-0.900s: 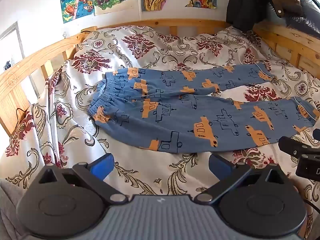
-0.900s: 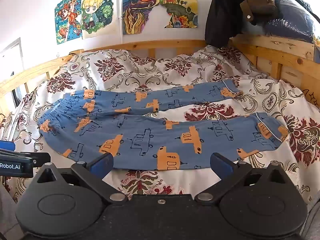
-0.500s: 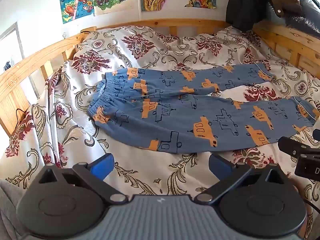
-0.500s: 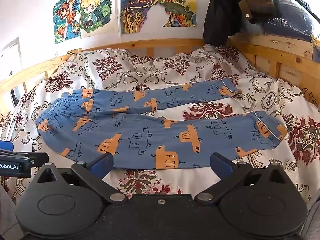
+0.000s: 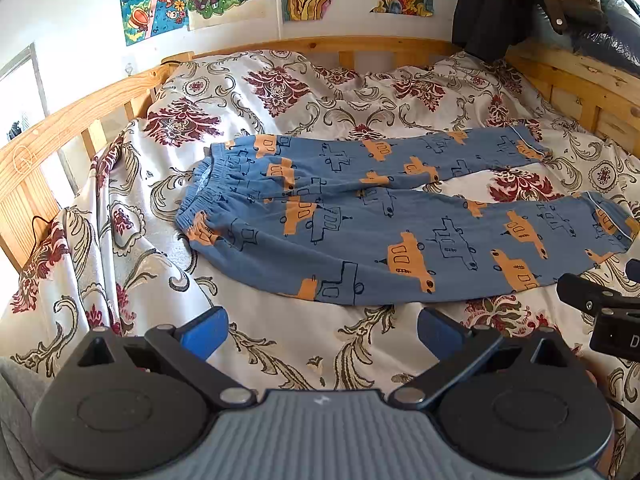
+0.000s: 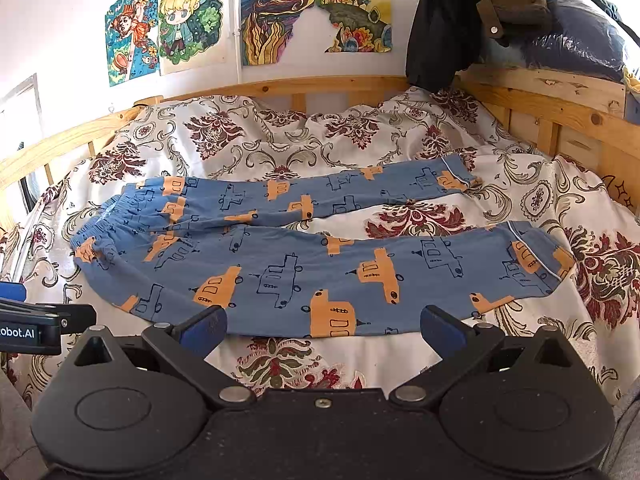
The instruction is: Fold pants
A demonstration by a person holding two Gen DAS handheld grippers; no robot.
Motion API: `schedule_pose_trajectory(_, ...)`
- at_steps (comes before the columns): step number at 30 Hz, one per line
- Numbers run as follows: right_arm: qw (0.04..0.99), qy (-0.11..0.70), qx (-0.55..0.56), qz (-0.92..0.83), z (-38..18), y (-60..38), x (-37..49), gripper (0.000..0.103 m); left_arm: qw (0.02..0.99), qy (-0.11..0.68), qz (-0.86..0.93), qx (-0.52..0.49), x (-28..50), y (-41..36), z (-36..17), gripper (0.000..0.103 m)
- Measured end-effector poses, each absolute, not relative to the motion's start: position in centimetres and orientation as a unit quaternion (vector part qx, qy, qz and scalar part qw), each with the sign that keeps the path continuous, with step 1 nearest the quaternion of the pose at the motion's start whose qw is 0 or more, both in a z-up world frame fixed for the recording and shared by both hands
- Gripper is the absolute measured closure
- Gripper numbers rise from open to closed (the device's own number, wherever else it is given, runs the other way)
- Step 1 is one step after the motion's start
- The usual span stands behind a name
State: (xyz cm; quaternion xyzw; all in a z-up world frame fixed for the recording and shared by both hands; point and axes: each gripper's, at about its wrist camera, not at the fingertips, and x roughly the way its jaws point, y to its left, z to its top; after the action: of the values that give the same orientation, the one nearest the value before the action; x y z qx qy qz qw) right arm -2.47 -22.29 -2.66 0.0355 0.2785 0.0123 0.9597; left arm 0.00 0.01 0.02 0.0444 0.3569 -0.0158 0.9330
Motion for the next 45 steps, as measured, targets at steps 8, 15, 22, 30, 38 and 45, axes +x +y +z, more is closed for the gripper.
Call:
schedule_pose_trajectory(8, 0.959, 0.279, 0.035, 0.012, -2.7, -22.3, -2.4, 0.001, 0.933, 0.357, -0.016, 0.044, 0.0, 0.0, 0.0, 0.0)
schedule_pose_trajectory(15, 0.959, 0.28, 0.035, 0.012, -2.7, -22.2, -2.4, 0.001, 0.933, 0.358, -0.016, 0.044, 0.0, 0.0, 0.0, 0.0)
schedule_pose_trajectory(22, 0.959, 0.28, 0.035, 0.012, -2.8, -22.3, -2.4, 0.001, 0.932, 0.359, -0.017, 0.044, 0.1, 0.2, -0.2, 0.0)
schedule_pose_trajectory(30, 0.959, 0.281, 0.035, 0.012, -2.8, -22.3, -2.4, 0.001, 0.932, 0.359, -0.017, 0.044, 0.0, 0.3, -0.4, 0.0)
schedule_pose_trajectory(38, 0.959, 0.282, 0.035, 0.012, -2.9, -22.3, -2.2, 0.001, 0.931, 0.361, -0.017, 0.044, -0.2, 0.3, -0.8, 0.0)
schedule_pose_trajectory(45, 0.958, 0.284, 0.039, 0.009, -2.9, -22.4, -2.3, 0.001, 0.93, 0.365, -0.017, 0.045, -0.1, 0.2, -1.2, 0.0)
